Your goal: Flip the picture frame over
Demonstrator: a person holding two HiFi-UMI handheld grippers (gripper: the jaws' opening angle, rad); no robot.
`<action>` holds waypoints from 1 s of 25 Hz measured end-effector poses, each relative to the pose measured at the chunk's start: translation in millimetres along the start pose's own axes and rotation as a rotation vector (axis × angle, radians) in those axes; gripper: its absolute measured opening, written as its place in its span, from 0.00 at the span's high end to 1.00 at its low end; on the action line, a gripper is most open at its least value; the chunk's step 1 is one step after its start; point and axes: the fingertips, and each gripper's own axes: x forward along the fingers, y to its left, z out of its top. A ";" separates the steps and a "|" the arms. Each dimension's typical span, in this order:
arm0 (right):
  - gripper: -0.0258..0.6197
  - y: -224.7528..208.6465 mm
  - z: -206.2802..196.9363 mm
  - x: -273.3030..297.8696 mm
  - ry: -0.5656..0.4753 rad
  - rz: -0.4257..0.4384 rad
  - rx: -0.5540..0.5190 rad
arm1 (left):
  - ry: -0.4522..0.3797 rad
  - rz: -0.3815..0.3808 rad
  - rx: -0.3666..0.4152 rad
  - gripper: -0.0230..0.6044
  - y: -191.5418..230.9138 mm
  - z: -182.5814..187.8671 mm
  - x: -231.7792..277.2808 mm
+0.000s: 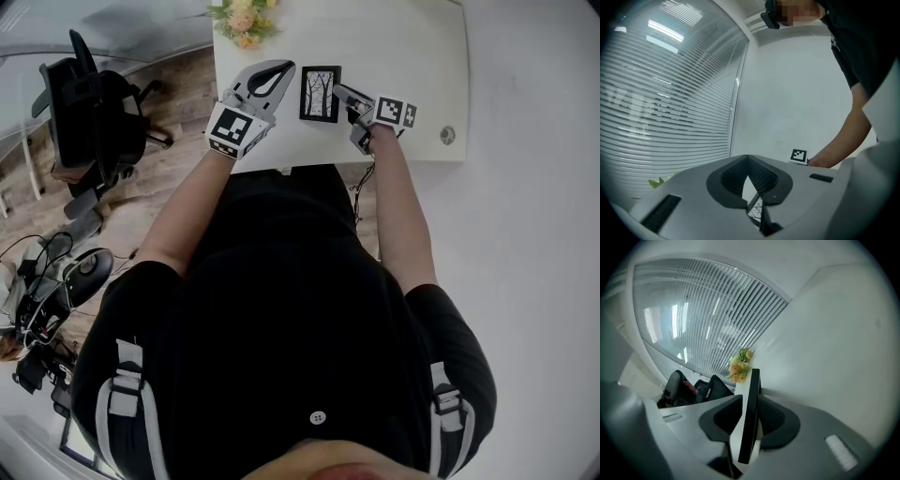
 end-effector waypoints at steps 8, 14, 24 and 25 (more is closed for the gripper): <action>0.77 -12.2 -5.5 1.2 0.009 -0.094 -0.064 | 0.012 0.003 0.042 0.96 -7.2 5.8 -4.9; 0.74 -27.2 -9.9 1.7 0.068 -0.281 -0.279 | 0.003 -0.012 0.054 0.96 -12.1 9.9 -5.9; 0.74 30.4 -4.7 -20.1 0.021 -0.313 -0.615 | -0.003 -0.037 0.057 0.96 -30.6 29.2 -16.7; 0.74 41.8 -3.7 -25.0 -0.004 -0.303 -0.640 | -0.003 -0.042 0.055 0.96 -32.3 31.6 -18.5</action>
